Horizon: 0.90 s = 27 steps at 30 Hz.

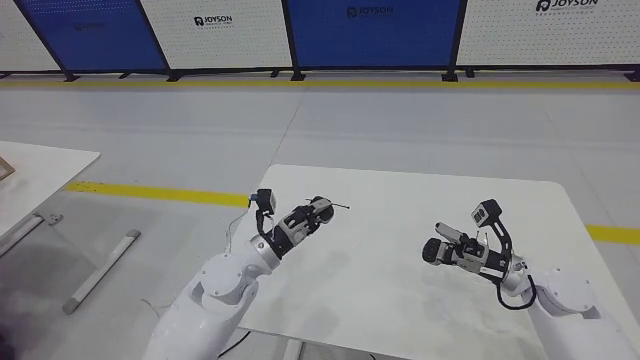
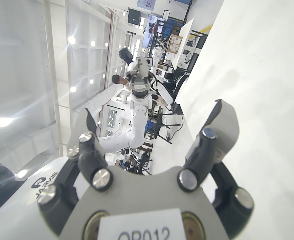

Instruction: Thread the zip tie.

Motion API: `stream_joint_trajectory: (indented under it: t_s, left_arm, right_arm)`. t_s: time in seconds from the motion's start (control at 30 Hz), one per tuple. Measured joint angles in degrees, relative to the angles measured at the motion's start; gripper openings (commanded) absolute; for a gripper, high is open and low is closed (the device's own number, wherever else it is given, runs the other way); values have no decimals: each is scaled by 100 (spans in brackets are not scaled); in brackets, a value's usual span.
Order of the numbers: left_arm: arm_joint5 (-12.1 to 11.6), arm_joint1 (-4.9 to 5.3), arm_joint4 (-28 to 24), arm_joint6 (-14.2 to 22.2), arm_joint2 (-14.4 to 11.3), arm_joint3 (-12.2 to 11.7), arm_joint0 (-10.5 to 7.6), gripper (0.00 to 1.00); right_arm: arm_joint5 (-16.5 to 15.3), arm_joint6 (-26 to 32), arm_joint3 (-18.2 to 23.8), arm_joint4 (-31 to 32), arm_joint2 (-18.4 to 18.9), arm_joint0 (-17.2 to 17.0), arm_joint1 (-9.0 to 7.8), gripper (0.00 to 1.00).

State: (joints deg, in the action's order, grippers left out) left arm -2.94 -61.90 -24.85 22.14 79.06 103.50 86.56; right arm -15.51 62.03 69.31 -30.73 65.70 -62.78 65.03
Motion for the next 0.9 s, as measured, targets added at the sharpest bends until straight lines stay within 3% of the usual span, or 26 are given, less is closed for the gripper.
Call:
stream_joint_trajectory:
  t_s: [0.07, 0.13, 0.7, 0.9]
  left_arm:
    - [92, 13, -178, 52, 151, 244, 76, 0]
    - [147, 17, -248, 38, 217, 336, 114, 0]
    - [143, 16, -237, 30, 212, 329, 111, 0]
    - [-99, 26, 500, 74, 62, 264, 151, 0]
  right_arm:
    - [0, 0, 0, 0, 0, 0, 0, 100]
    - [0, 0, 0, 0, 0, 0, 0, 100]
    - [0, 0, 0, 0, 0, 0, 0, 100]
    - [0, 0, 0, 0, 0, 0, 0, 100]
